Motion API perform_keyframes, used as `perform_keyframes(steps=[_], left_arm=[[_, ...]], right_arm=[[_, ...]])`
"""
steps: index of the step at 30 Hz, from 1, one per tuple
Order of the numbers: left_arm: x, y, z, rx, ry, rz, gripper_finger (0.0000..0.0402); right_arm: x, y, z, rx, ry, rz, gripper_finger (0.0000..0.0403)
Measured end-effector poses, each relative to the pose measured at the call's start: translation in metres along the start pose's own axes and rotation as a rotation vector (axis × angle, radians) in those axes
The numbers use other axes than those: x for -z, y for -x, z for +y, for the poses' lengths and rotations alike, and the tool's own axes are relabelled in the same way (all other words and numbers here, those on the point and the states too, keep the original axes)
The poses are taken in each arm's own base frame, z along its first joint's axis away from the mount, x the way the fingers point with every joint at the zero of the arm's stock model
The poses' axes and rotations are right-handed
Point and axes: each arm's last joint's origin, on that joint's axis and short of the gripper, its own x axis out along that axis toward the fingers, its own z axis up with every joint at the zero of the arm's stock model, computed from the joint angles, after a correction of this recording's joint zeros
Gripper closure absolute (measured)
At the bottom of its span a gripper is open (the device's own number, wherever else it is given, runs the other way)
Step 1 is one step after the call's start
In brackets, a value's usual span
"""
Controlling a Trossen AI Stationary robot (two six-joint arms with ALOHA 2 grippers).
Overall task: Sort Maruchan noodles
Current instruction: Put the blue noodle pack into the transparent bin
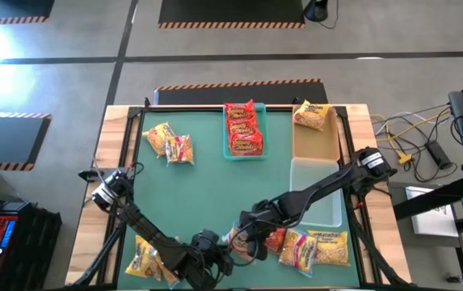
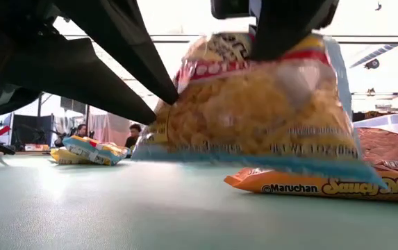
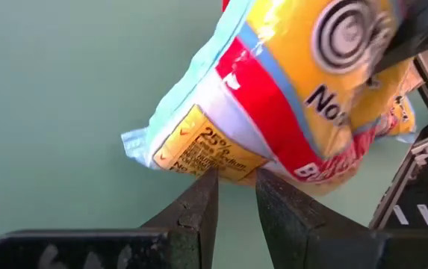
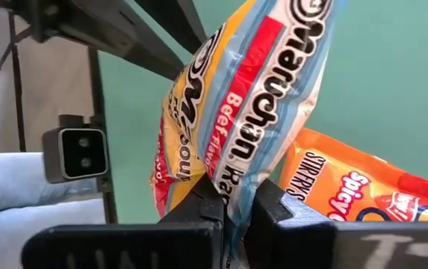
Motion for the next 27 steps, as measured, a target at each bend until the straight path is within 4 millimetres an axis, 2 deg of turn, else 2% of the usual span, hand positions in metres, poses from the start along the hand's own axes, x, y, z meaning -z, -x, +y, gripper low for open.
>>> perform_keyframes(steps=[5,12,15,21,27], left_arm=[[0.002,0.006,-0.001,0.013,0.001,0.003,0.0326],[0.003,0.009,-0.001,0.022,0.017,-0.007,0.0326],[0.002,0.009,-0.002,0.023,0.02,-0.012,0.0326],[0.001,0.008,-0.002,0.03,0.041,-0.039,0.0326],[-0.001,0.008,-0.002,0.04,0.068,-0.095,0.0326]], right_arm=[[-0.005,0.02,0.001,0.016,0.031,-0.008,0.039],[-0.01,0.053,-0.016,0.112,0.031,-0.001,0.039],[-0.012,0.073,-0.025,0.155,0.022,-0.003,0.039],[-0.014,0.126,-0.039,0.195,0.033,-0.044,0.039],[0.001,0.164,-0.066,0.307,0.025,0.089,0.039]])
